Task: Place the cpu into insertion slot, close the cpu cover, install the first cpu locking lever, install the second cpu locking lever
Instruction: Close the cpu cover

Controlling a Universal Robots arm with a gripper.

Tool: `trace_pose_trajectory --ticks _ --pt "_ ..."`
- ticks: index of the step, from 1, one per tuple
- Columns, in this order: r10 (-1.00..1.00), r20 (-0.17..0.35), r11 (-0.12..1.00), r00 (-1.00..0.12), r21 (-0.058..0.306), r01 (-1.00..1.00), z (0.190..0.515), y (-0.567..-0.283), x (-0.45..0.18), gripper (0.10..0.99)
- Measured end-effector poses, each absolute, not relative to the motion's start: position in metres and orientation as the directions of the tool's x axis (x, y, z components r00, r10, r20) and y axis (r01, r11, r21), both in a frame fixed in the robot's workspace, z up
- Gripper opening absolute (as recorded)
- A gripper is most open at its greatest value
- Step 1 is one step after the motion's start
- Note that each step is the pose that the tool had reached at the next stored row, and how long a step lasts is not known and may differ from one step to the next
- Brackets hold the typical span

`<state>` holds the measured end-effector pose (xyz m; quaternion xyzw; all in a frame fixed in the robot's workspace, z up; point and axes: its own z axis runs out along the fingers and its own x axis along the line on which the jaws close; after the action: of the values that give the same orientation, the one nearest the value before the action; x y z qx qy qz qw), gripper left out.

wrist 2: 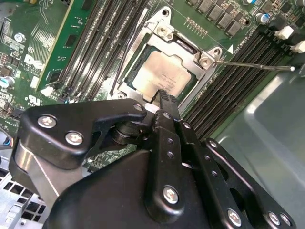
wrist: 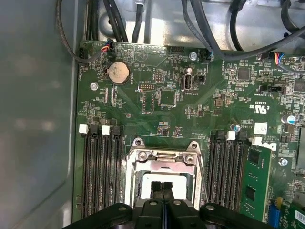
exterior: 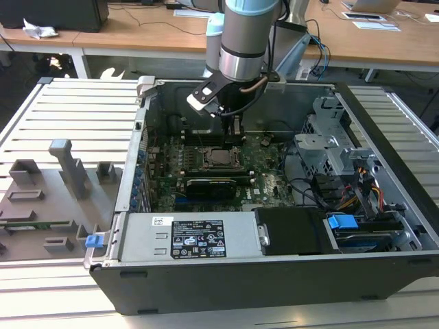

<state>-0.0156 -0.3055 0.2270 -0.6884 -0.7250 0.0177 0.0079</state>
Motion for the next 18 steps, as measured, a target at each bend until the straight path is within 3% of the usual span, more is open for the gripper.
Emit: trace_pose_trajectory --ticks 18 --pt "0.999 -0.013 0.052 -0.052 -0.037 0.998 0.216 -0.305 -0.032 0.106"
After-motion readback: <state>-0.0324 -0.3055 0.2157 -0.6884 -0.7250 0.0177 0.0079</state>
